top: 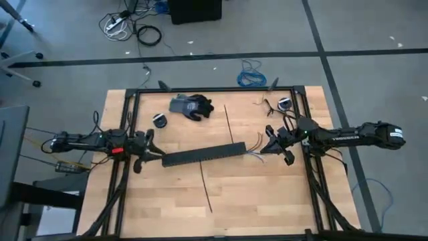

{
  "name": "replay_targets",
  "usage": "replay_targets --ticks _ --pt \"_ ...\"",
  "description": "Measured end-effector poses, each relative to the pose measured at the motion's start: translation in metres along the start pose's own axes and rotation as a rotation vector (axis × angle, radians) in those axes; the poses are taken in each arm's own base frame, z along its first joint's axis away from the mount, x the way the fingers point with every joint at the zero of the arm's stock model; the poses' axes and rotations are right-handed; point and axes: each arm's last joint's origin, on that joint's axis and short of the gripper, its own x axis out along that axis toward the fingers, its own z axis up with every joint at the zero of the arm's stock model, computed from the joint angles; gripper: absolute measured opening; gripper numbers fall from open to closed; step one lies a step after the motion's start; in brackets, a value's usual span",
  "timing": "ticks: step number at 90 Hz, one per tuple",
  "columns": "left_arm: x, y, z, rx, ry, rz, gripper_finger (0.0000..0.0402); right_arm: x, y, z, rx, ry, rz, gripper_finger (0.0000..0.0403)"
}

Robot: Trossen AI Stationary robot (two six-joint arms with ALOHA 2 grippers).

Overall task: Ziptie cables
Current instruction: Return to Home Position

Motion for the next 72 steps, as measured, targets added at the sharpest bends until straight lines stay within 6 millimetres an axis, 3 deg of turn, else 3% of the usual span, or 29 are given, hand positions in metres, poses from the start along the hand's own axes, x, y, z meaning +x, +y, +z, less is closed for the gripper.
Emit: replay_targets --ticks 23,72 --pt "-0.001 0.006 0.001 0.069 -0.031 0.208 0.0075 -0.002 0.000 0.002 -0.041 -0.008 0.039 0.0000" --pt "-0.001 0.008 0.006 0.020 -0.100 0.283 0.0075 -0.026 0.028 0.020 -0.171 -0.154 0.063 0.0003"
